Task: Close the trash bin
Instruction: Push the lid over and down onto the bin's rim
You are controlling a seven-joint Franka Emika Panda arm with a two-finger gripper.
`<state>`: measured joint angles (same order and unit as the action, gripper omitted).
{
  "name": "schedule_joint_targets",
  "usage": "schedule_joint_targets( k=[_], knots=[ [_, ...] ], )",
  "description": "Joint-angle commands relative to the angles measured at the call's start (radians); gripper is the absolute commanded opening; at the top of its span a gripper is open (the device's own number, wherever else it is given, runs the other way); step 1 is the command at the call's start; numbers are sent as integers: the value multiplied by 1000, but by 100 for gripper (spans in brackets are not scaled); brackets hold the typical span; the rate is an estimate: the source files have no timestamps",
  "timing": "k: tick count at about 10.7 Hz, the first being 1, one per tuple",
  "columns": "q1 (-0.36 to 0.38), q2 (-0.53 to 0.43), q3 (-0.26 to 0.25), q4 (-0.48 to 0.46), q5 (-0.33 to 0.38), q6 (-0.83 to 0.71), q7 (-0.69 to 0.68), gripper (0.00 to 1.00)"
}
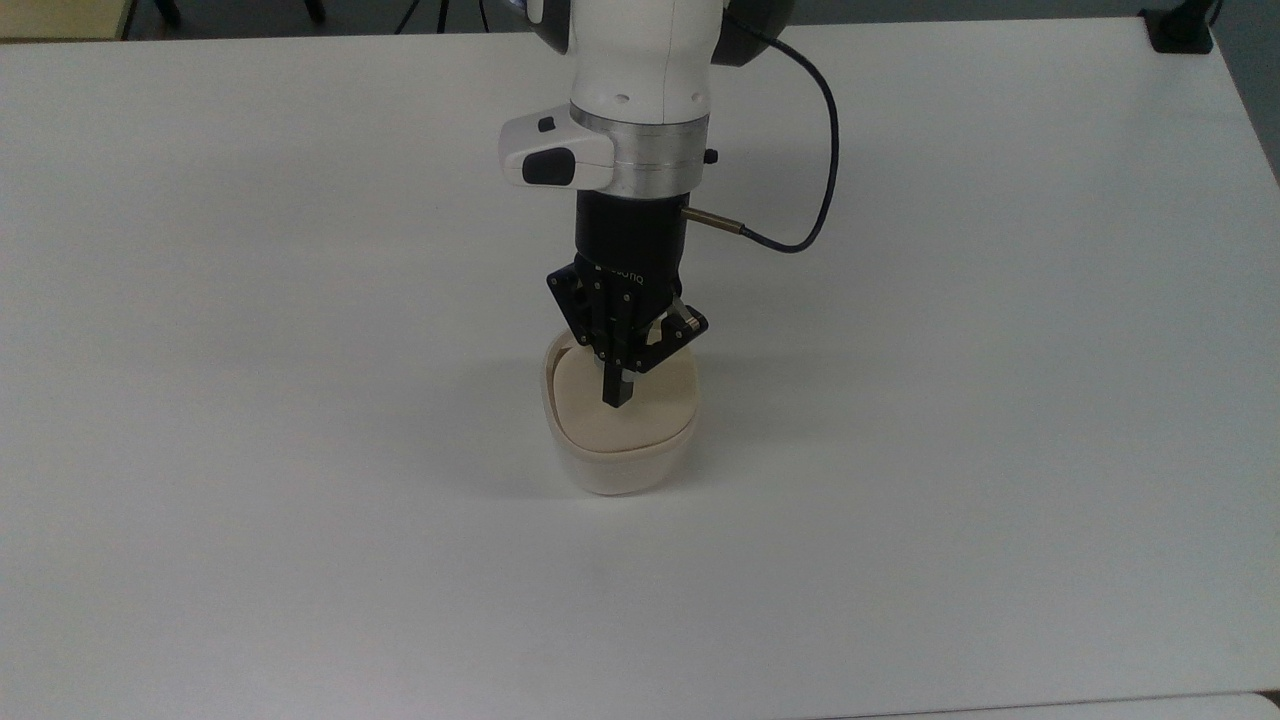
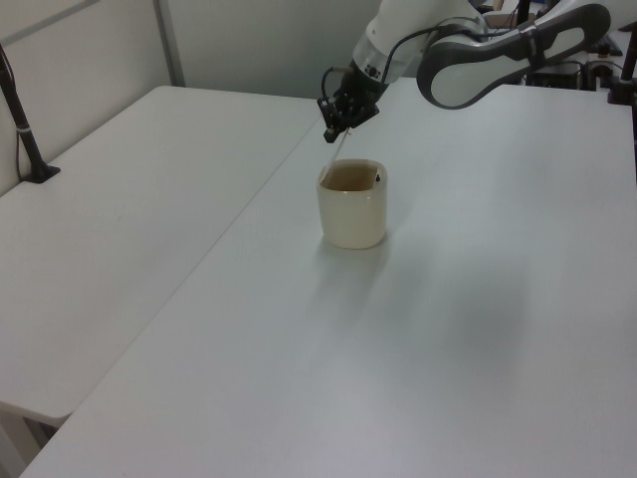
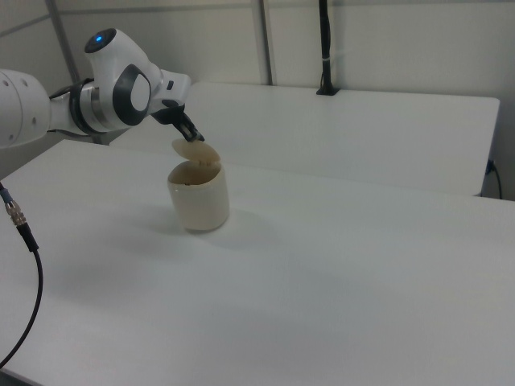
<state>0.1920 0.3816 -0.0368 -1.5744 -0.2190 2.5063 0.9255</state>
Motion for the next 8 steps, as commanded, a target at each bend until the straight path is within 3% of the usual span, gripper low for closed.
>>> schedule_joint_targets(
  k=[1, 8],
  knots=[
    [3, -67, -5, -71, -3, -108, -109, 0],
    [6, -76, 14, -140, 0, -176, -214, 0]
  ],
)
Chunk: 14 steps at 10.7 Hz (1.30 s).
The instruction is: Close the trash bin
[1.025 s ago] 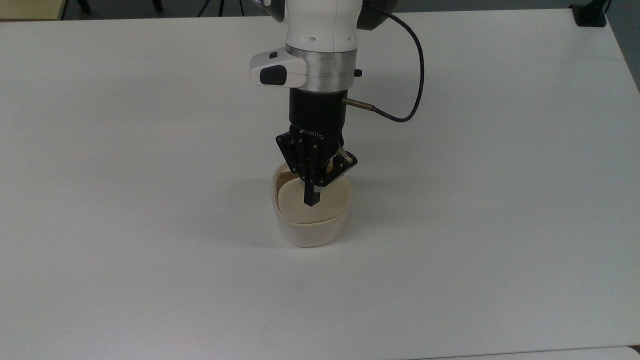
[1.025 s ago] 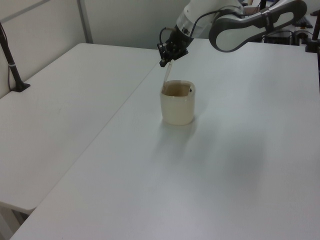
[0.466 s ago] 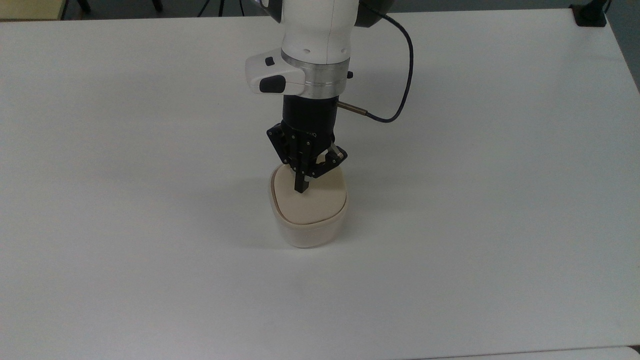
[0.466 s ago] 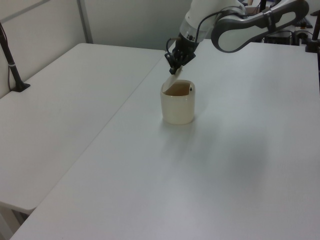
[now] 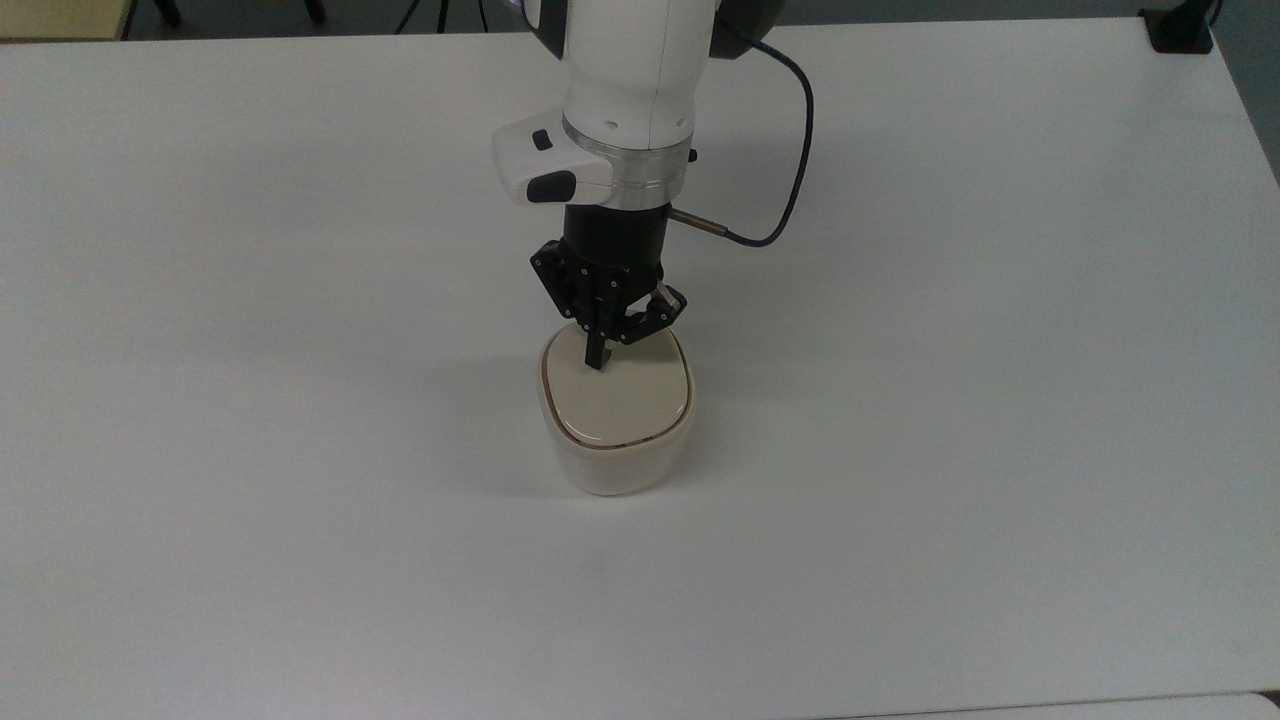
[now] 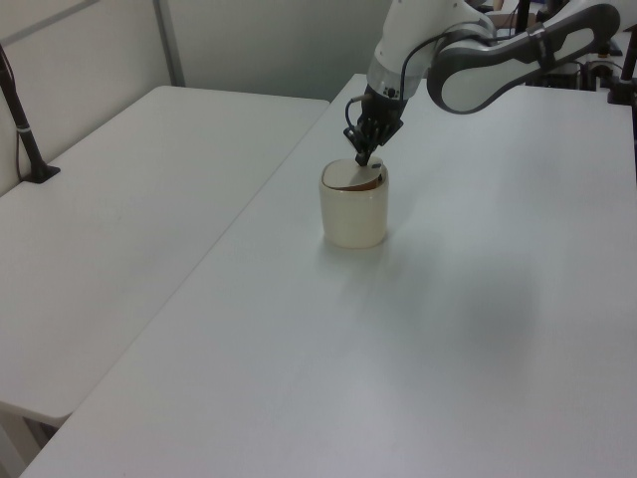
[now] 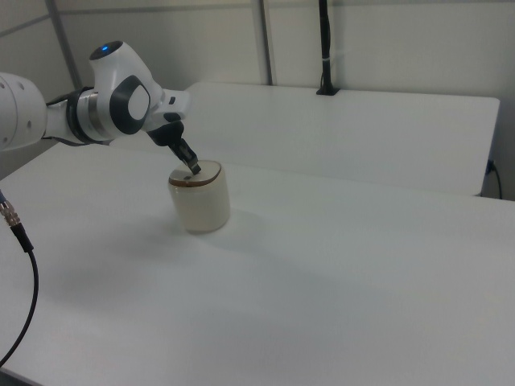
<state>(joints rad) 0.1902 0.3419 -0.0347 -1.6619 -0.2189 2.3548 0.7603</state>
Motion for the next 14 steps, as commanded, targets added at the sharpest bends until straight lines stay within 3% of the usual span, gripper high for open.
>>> schedule_joint_targets(
  k=[1, 8, 10, 13, 14],
  knots=[
    [2, -37, 27, -59, 0, -26, -62, 0],
    [2, 3, 44, -68, -10, -25, -56, 0],
    [-21, -59, 45, -61, 7, -75, -61, 0],
    [-41, -179, 44, -47, 87, -176, -73, 0],
    [-43, -219, 44, -48, 95, -239, -88, 4]
  ],
)
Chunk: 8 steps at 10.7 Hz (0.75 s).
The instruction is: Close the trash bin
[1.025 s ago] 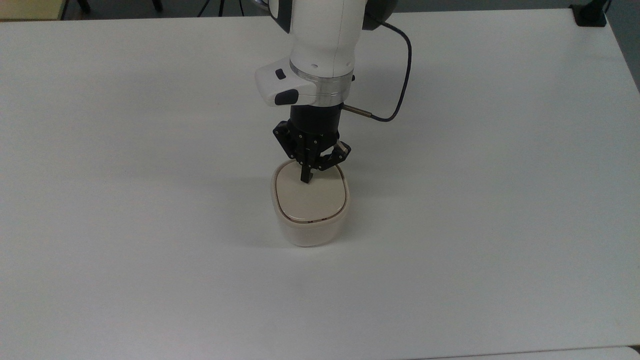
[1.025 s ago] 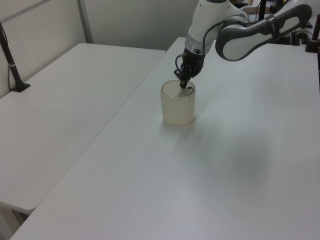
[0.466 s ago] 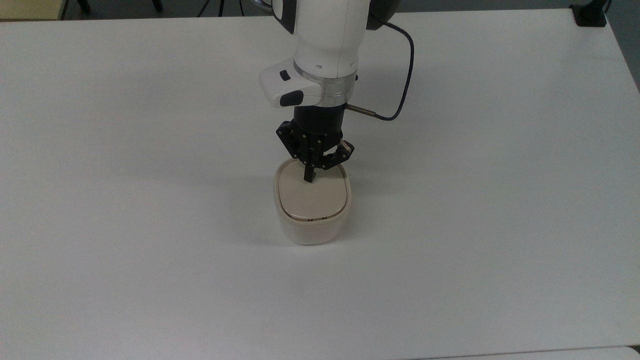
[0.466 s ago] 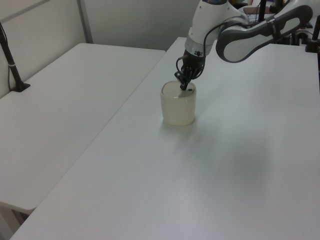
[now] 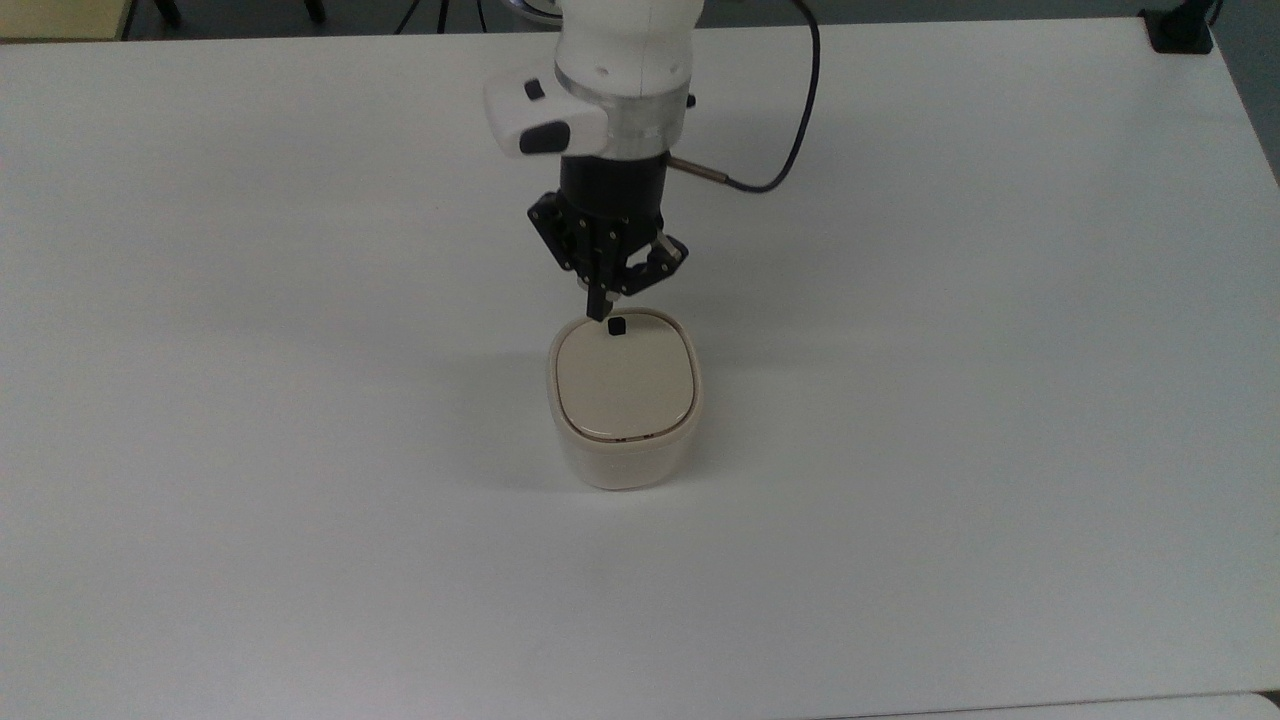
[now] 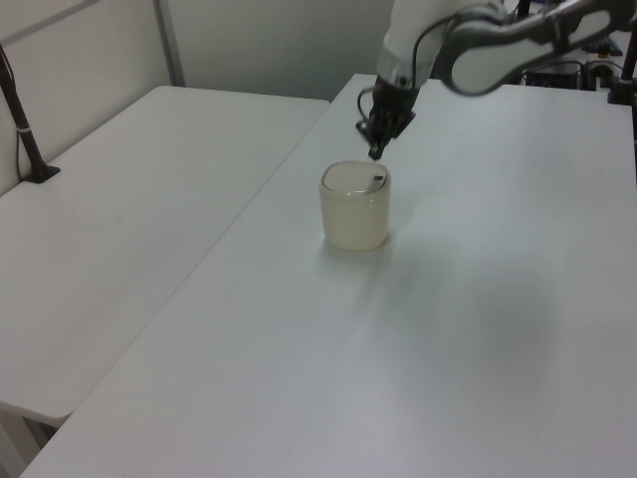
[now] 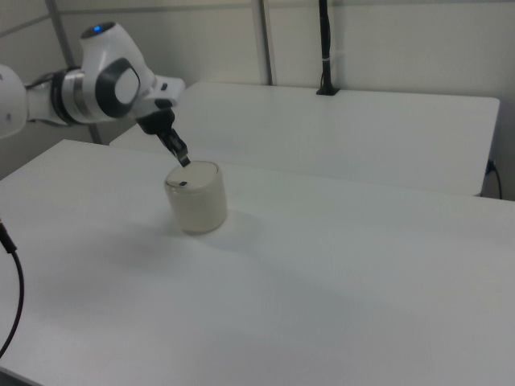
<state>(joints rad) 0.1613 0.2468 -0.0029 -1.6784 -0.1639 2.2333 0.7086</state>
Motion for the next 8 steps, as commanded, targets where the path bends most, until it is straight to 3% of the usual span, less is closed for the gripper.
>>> schedule_joint_targets(
  k=[1, 2, 3, 4, 7, 8],
  knots=[
    [-20, -162, 11, -32, 61, -176, -61, 7],
    [-25, -203, 11, -34, 81, -231, -92, 17],
    [-32, -242, 11, -38, 92, -279, -128, 39],
    [-34, -283, 5, -56, 95, -323, -155, 70],
    [-35, -400, -8, -133, 95, -385, -201, 100],
    [-49, -397, -8, -129, 93, -403, -246, 100]
  ],
)
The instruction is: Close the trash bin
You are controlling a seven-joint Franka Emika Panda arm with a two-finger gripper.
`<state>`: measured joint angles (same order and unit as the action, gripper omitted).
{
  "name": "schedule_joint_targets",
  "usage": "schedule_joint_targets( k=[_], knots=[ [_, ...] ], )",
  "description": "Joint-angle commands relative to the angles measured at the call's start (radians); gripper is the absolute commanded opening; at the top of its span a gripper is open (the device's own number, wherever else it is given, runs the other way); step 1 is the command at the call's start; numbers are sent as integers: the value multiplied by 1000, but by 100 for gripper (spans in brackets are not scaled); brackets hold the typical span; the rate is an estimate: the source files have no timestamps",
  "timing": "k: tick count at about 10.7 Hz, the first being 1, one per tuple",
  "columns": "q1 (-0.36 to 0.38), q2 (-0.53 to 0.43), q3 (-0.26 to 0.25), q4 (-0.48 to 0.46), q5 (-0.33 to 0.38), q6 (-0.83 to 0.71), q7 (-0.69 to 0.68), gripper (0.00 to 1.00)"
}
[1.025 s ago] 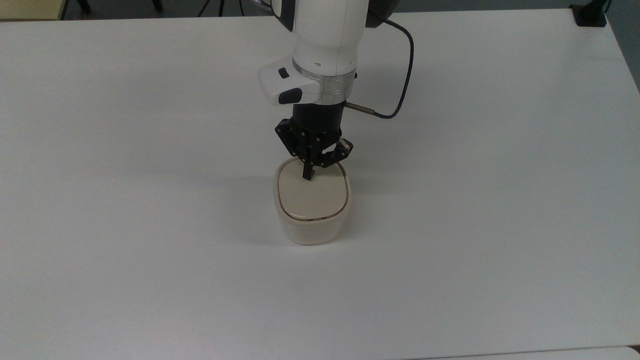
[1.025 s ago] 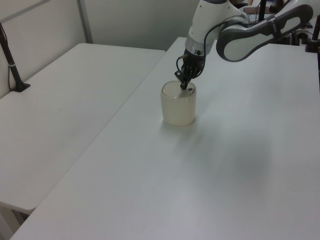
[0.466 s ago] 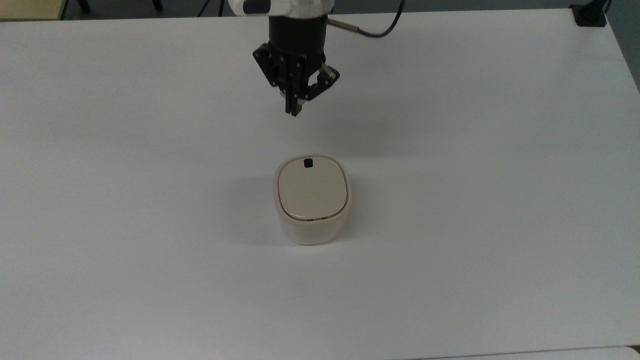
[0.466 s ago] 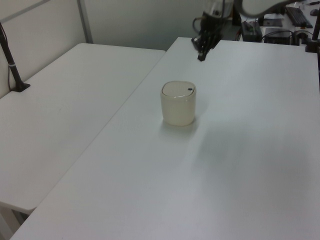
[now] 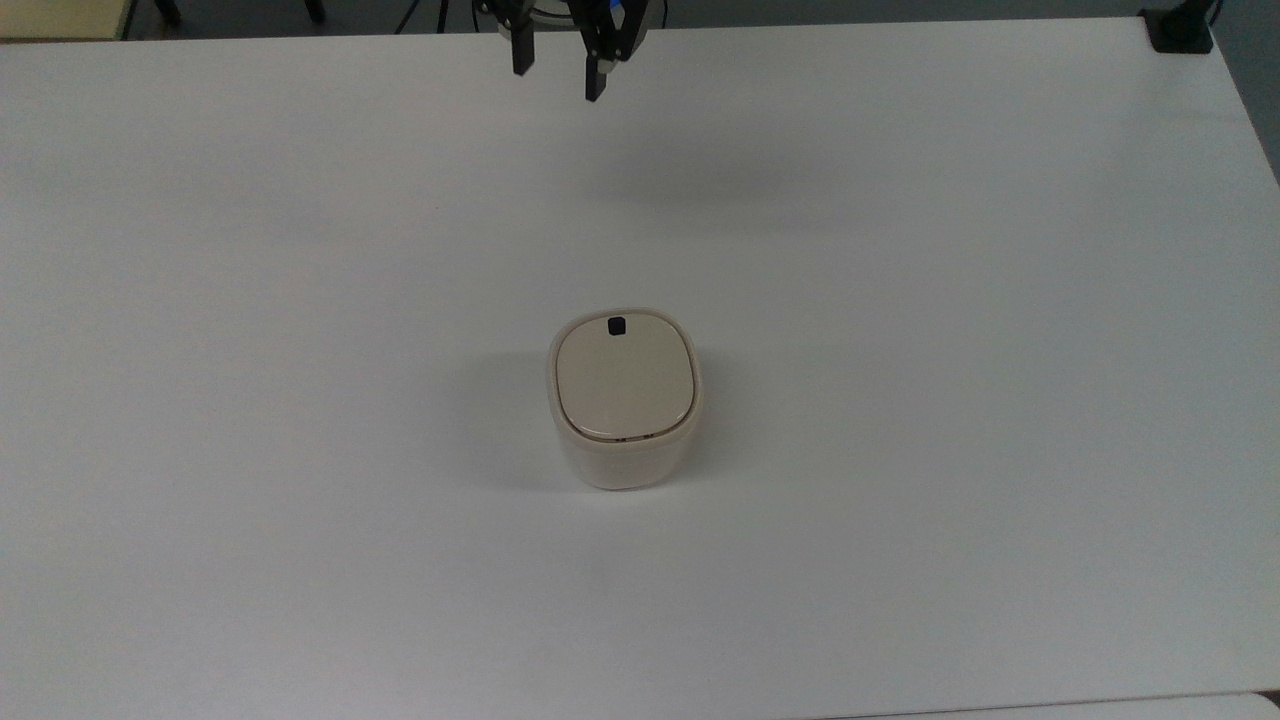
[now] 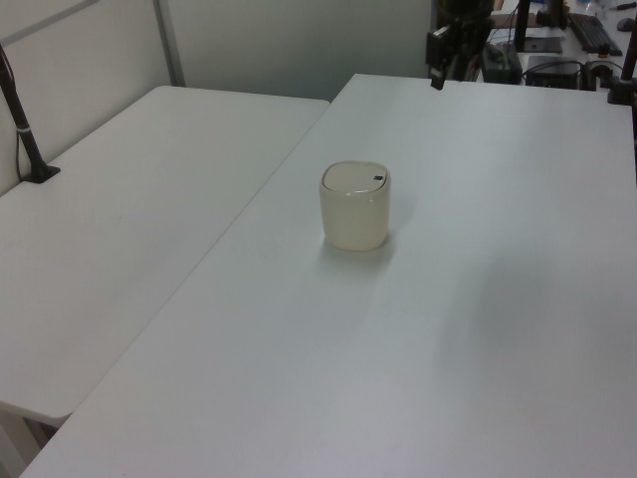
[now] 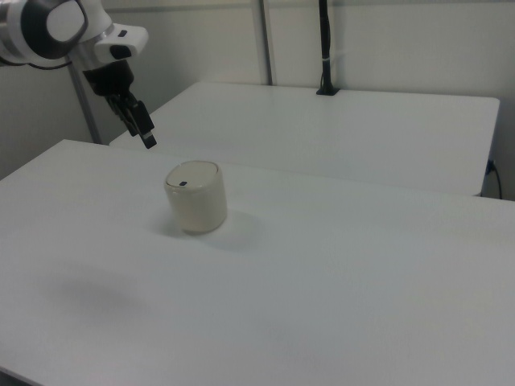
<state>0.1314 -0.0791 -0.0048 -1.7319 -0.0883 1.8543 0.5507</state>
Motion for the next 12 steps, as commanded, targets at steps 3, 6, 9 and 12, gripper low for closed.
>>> schedule_joint_targets(
  k=[3, 6, 9, 12],
  knots=[
    [-64, -51, -8, -57, 18, -47, -347, 100],
    [-104, 13, 2, -5, 28, -73, -477, 100],
    [-113, 61, -1, 49, 93, -107, -471, 100],
    [-113, 58, 2, 49, 91, -121, -475, 100]
  ],
)
